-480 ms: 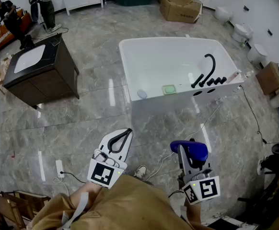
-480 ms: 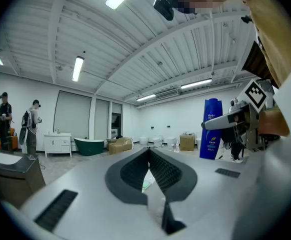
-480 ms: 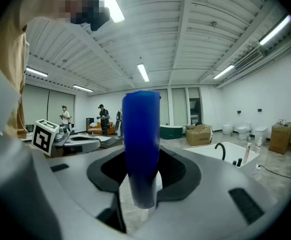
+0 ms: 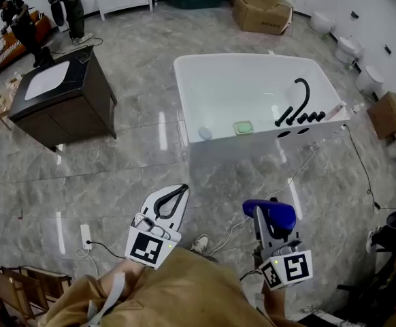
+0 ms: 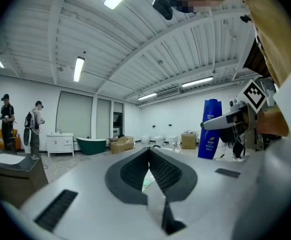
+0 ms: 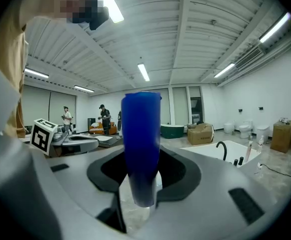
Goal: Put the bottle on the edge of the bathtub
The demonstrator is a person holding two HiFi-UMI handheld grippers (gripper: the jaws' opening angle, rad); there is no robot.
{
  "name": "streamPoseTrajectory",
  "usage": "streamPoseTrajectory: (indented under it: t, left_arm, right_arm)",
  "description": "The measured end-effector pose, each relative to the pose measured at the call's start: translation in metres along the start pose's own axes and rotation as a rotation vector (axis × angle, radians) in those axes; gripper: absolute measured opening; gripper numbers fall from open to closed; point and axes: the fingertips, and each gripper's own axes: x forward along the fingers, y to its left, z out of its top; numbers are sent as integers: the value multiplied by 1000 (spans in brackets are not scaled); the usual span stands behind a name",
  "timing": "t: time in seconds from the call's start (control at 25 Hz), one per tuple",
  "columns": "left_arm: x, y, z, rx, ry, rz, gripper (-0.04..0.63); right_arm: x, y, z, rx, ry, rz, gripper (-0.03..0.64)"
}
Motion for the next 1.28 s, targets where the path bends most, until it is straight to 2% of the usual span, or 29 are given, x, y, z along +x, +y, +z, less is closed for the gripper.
streamPoseTrajectory:
  t: [0.28, 0.72, 1.04, 1.28]
  left_arm:
    - [6, -4, -2, 9, 11, 16, 8]
    - [22, -15, -4, 38, 29, 98, 8]
    - [36, -22, -10, 36, 36, 99, 8]
    - [58, -16, -20, 21, 34, 52, 8]
  right_arm:
    - [1, -14, -1, 28, -12, 6, 161]
    - [0, -57, -11, 25, -28, 40, 161]
    - [-2, -73, -18, 37, -13, 38, 161]
    - [6, -80, -19, 28, -8, 4, 161]
